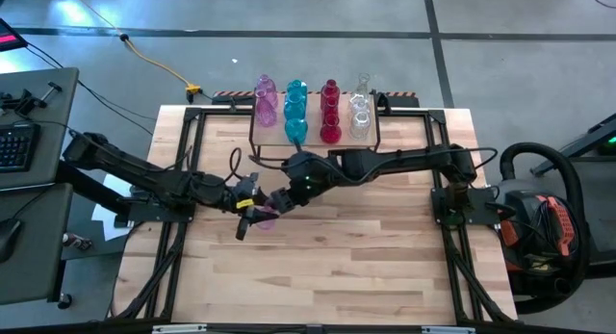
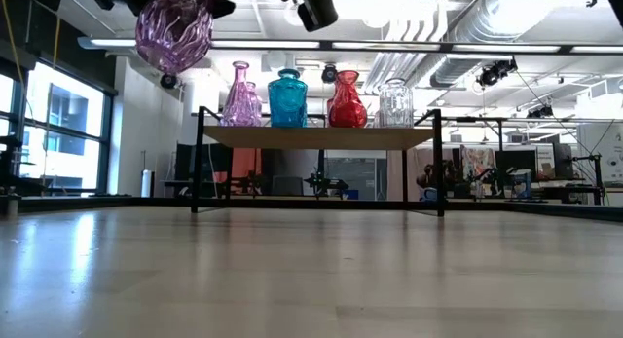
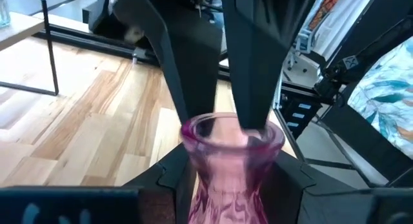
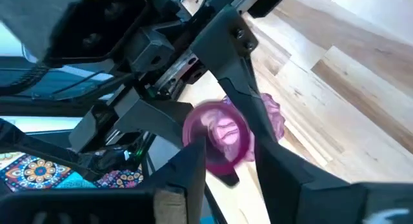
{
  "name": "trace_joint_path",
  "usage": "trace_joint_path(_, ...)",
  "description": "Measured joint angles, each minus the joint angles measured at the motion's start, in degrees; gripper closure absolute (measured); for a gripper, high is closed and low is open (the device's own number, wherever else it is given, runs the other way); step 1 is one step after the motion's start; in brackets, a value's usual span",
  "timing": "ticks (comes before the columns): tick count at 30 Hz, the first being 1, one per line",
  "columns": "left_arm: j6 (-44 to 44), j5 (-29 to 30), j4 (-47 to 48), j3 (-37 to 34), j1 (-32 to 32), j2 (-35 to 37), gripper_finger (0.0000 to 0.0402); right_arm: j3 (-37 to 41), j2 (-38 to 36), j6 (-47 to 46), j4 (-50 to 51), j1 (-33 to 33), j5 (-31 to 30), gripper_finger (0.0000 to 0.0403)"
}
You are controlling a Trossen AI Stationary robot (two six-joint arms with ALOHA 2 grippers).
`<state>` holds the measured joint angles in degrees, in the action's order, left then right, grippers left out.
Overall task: Sort vases onto shelf
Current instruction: Put the violet vase on the shelf aligned with the other violet vases
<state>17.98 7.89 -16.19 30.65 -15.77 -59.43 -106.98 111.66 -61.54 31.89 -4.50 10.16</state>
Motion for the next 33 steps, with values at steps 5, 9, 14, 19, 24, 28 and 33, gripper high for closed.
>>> trace_joint_path(5, -0.1, 0.3, 3.0, 0.0, 0.0, 2.5, 0.0274, 0.0, -1.5, 0.1, 0.1, 0.8, 0.1, 0.0274)
trace_joint_path(9, -1.8, 2.4, 2.9, 0.0, 0.0, 4.3, 0.0285, 0.0, -3.5, 0.1, 0.1, 1.5, 0.3, 0.0271)
trace_joint_path(14, -4.5, 6.9, 2.9, 0.0, 0.4, 6.4, 0.029, 0.0, -6.0, 2.7, 0.1, 2.3, 0.2, 0.0271)
trace_joint_path(19, -5.7, 13.3, 2.7, 0.0, 2.0, 8.0, 0.0284, 0.0, -8.9, 6.5, 1.9, 3.0, 0.4, 0.0271)
trace_joint_path(24, -8.1, 19.2, 2.5, 0.0, 5.1, 8.8, 0.0288, 0.0, -12.5, 12.2, 4.0, 4.7, 0.6, 0.0271)
trace_joint_path(28, -8.2, 21.8, 2.7, 0.0, 8.7, 8.8, 0.0284, 0.0, -15.9, 16.6, 5.4, 7.0, 0.5, 0.0271)
trace_joint_path(33, -10.8, 22.3, 2.9, 0.0, 14.4, 8.5, 0.0281, 0.0, -20.1, 21.9, 8.9, 10.0, 0.5, 0.0271)
